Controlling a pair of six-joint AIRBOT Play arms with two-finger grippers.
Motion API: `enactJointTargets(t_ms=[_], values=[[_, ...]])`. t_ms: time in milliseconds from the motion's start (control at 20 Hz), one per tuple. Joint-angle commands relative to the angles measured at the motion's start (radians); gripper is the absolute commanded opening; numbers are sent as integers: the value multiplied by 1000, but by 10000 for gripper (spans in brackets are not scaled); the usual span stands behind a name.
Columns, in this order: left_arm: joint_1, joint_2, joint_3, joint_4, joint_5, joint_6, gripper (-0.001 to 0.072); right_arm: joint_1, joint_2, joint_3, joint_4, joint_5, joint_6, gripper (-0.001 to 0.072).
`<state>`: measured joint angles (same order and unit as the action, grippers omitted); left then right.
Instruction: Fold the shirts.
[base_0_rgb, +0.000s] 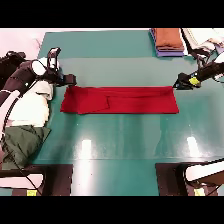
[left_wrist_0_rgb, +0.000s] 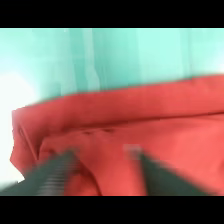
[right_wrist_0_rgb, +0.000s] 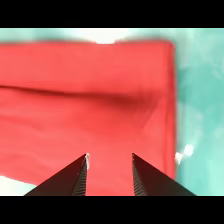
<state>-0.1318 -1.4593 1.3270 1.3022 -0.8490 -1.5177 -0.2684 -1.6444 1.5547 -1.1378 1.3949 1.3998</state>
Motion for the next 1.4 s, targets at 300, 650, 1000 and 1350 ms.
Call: enactJointTargets(t_ms=[300, 650, 1000, 1350], values=[[-1, -20, 77, -138, -114, 0, 26, -220, -46, -121, 75, 64, -93, 537], [-177, -106, 77, -192, -78, -10, 25, -198, -120, -288, 303, -28, -203, 496], [-315, -260, 162, -220, 46, -76, 24, -49, -64, -158, 329, -24, -229, 17], [-369, -463, 377, -256, -4, -80, 24, 121, 134, 91, 335, 30, -82, 17]])
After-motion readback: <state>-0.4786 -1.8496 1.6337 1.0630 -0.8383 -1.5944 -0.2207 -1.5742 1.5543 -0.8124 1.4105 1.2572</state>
